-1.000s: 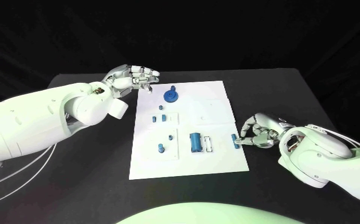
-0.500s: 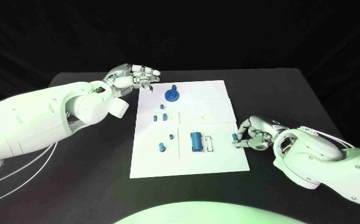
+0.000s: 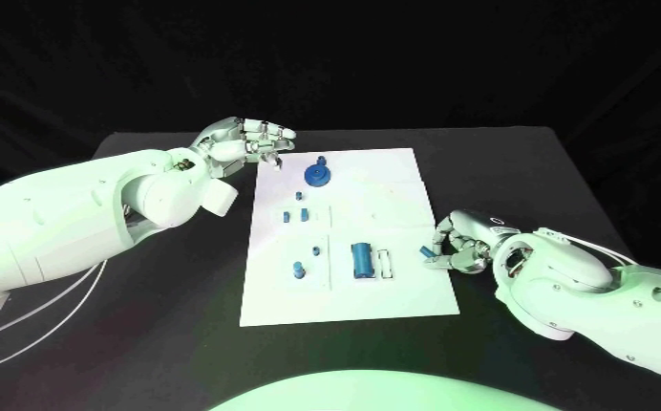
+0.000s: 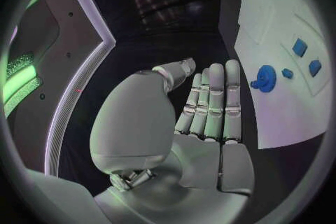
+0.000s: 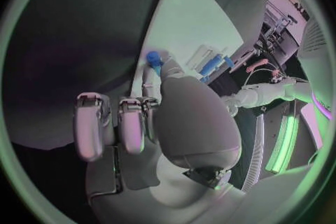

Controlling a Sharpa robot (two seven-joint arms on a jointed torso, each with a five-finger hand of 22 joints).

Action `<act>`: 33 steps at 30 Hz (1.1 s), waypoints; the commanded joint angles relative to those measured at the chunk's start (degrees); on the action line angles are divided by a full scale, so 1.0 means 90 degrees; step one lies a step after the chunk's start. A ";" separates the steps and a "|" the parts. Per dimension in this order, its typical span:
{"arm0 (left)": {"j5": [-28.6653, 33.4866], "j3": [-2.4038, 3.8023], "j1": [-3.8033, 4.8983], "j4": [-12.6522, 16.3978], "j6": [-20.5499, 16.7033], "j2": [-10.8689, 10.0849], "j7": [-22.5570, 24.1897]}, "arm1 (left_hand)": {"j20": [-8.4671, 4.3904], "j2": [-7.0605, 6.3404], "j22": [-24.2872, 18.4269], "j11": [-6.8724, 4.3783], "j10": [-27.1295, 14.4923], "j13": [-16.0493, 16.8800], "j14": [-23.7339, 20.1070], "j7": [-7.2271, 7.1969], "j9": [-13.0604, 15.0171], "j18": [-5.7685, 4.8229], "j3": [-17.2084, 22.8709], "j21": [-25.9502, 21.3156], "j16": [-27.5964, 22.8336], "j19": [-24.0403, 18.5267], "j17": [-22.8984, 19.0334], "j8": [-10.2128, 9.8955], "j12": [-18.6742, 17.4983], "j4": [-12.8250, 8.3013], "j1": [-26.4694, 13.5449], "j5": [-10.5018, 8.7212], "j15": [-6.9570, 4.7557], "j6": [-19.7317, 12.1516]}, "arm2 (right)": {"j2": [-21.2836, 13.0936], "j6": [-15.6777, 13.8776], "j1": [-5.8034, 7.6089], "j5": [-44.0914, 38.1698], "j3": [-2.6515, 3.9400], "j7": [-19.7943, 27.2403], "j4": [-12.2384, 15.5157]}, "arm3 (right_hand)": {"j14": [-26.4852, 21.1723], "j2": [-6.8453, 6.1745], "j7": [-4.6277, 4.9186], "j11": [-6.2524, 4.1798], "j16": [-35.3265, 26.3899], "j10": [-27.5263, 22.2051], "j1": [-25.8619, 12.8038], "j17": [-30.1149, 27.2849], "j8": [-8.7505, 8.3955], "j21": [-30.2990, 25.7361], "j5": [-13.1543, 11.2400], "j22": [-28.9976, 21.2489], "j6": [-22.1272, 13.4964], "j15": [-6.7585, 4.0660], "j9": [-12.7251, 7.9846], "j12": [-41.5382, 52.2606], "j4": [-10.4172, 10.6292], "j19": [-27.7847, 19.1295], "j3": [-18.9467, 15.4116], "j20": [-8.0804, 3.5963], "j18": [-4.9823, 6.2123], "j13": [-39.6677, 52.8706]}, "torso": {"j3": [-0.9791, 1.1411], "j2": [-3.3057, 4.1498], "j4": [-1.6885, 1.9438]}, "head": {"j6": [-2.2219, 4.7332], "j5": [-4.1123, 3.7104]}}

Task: Assemble the parts on the task board

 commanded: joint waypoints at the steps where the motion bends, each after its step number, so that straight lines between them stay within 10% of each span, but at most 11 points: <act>1: 0.0036 0.0003 0.0001 0.0021 0.0086 -0.0002 0.0050 | 0.0050 0.0047 -0.0007 0.0002 -0.0023 -0.0011 -0.0045 0.0010 -0.0010 0.0094 -0.0002 -0.0024 -0.0038 0.0012 -0.0010 -0.0042 0.0022 0.0029 -0.0028 0.0006 -0.0004 -0.0022 | 0.0051 0.0822 -0.0121 -0.0376 -0.0096 -0.0352 -0.0095 | 0.0613 0.0044 -0.0013 -0.0041 -0.0025 0.0568 0.0335 0.1329 -0.0004 0.0018 0.0484 0.1503 0.0071 -0.0036 -0.1343 -0.0024 -0.0288 0.0513 0.0479 -0.0005 -0.0009 0.1571 | 0.0003 0.0000 0.0002 | -0.0002 0.0003; 17: 0.0037 0.0003 0.0001 0.0024 0.0064 -0.0014 0.0049 | 0.0050 0.0070 -0.0010 0.0001 -0.0028 -0.0014 -0.0047 0.0009 -0.0011 0.0095 0.0014 -0.0030 -0.0037 0.0016 -0.0011 -0.0042 0.0026 0.0034 -0.0021 0.0009 -0.0005 -0.0022 | -0.0046 -0.0221 -0.0019 0.0134 -0.0096 -0.0338 0.0306 | 0.0626 -0.0405 -0.0052 -0.0077 -0.0005 0.0584 0.0011 0.1385 0.0021 0.0148 0.1476 0.1533 0.0183 -0.0061 -0.1317 -0.0006 -0.0191 0.0542 0.1781 -0.0027 -0.0031 0.1586 | 0.0006 0.0001 -0.0001 | 0.0020 0.0016; 33: 0.0043 0.0002 0.0001 0.0021 0.0054 0.0006 0.0053 | 0.0050 0.0070 -0.0010 0.0001 -0.0028 -0.0014 -0.0047 0.0009 -0.0011 0.0095 0.0014 -0.0030 -0.0037 0.0016 -0.0011 -0.0042 0.0026 0.0034 -0.0021 0.0009 -0.0005 -0.0022 | -0.0020 -0.0805 0.0297 0.1633 -0.0088 -0.0068 0.0822 | 0.0628 -0.0438 -0.0062 -0.0084 -0.0003 0.0593 -0.0350 0.1392 0.0114 0.0176 0.1251 0.1539 0.0106 -0.0066 -0.1203 0.0005 -0.0206 0.0548 0.2131 -0.0033 -0.0036 0.1593 | -0.0004 0.0003 0.0000 | 0.0025 -0.0008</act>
